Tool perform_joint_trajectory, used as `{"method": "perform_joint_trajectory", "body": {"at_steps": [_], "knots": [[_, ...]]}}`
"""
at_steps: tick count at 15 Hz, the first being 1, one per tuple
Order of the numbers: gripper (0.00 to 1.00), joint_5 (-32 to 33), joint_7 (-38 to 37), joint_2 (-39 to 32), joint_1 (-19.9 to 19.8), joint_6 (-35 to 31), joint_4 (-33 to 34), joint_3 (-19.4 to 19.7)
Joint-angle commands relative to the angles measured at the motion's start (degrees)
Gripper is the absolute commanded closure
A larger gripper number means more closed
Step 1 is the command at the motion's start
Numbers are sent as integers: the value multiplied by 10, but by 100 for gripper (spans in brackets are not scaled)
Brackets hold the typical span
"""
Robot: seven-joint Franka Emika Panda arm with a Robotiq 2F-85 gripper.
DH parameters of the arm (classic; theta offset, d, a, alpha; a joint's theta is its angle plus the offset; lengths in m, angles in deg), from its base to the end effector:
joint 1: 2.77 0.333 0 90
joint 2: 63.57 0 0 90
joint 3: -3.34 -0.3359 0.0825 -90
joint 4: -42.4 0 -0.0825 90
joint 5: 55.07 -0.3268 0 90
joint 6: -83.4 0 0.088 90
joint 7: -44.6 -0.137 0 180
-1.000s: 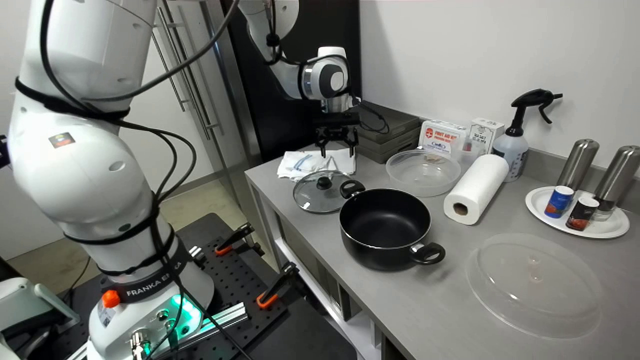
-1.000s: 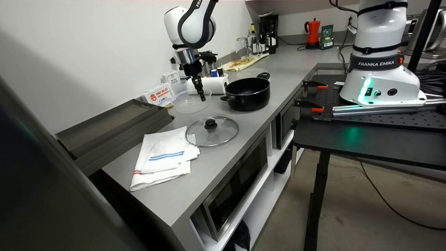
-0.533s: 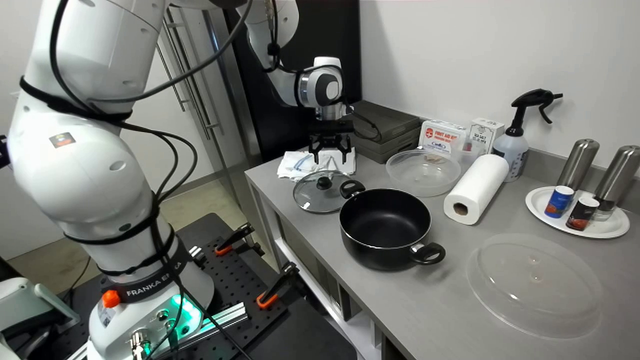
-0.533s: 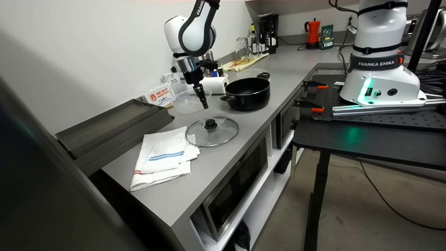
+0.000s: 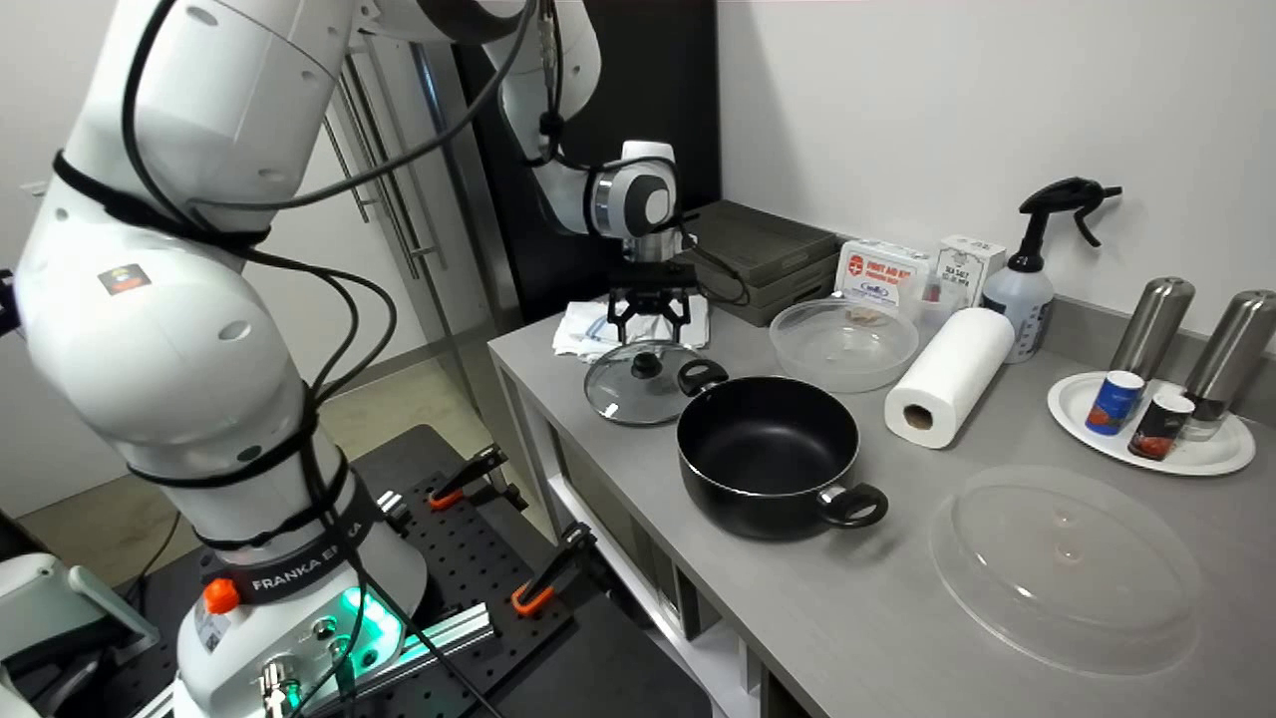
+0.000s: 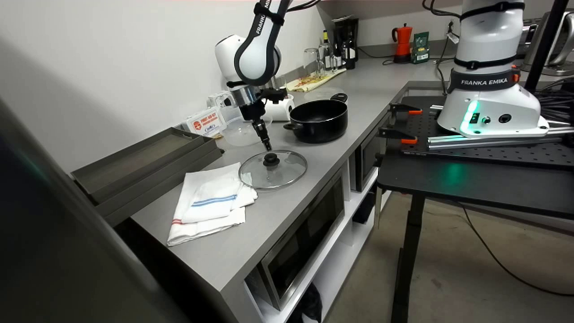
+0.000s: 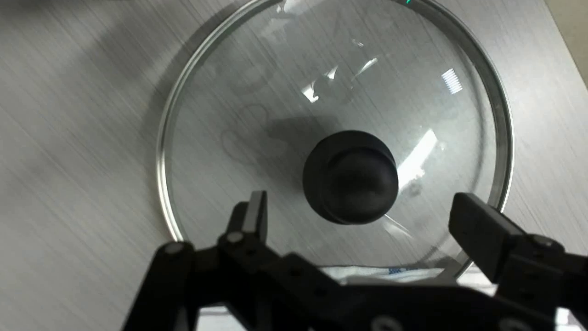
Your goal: Place the glass lid on the pot
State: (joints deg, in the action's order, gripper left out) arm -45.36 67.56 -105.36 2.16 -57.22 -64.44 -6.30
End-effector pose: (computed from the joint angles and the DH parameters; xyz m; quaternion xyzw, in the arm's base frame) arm 0.5785 0.1423 0.1496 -0.9272 -0.3693 0.0613 0.0122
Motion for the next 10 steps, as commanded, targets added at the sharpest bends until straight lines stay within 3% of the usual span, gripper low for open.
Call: {"method": "perform_joint_trajectory", "body": {"at_steps": [1,10], "knots": [[0,-1,4,-31,1,-21,16,-8],[0,-3,1,-70,0,-35,37,-14]]}}
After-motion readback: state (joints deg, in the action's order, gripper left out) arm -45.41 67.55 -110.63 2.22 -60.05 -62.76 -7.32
